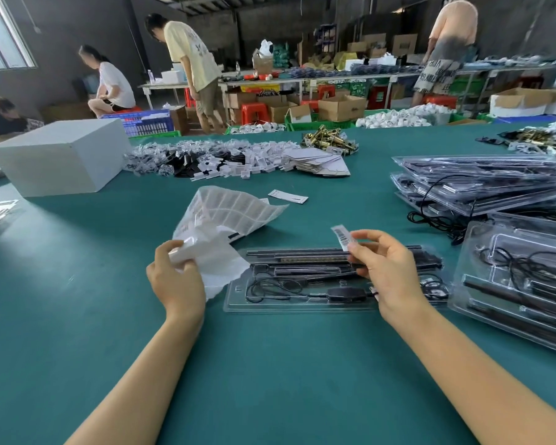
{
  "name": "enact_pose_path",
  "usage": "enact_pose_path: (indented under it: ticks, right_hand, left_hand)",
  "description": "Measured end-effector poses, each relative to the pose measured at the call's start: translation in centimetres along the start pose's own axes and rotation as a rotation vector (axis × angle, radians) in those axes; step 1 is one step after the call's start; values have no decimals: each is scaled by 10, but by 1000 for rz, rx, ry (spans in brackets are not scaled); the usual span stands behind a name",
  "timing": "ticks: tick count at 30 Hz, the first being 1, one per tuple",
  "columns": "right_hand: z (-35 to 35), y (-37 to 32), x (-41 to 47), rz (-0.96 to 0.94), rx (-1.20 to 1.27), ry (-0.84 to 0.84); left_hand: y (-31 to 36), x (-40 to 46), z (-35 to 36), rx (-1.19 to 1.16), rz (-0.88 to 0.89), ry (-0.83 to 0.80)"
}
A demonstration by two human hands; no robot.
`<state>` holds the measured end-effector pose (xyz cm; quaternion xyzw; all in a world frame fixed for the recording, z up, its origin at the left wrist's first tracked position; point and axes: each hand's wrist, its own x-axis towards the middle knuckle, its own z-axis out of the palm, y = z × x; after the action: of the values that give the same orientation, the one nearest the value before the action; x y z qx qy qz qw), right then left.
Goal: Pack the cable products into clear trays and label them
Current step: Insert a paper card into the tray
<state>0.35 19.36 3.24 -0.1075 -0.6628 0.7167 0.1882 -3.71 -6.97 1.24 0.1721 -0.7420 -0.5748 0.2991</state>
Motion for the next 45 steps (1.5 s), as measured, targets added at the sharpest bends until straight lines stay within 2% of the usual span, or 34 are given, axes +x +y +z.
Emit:
enact_pose_path:
  ticks: [7,13,19,27,33,36,39,45]
  right_hand:
    - [3,-3,-4,46,2,-42]
    - [3,-8,-2,133,16,-151]
    - [4,-10,-4,184,-24,-198]
    - [9,-19,-12,205,-7,-289]
    - [24,-20,-28,279,113,-360]
    - [33,-17,-35,271,149,-310]
    - [36,-13,-41,280,155,-228]
    - [39,-6,-46,249,93,-255]
  left_hand:
    - [-6,1,5,3,-64,-21]
    - [-8,-2,9,6,-8,-213]
    - [-5,-7,14,-14,149,-322]
    - [-2,-12,16,-65,141,-422]
    - [19,-40,21,-169,101,-590]
    - [32,-61,24,-210,139,-682]
    - [38,-72,21,-286,97,-742]
    - [36,-71,20,-257,97,-685]
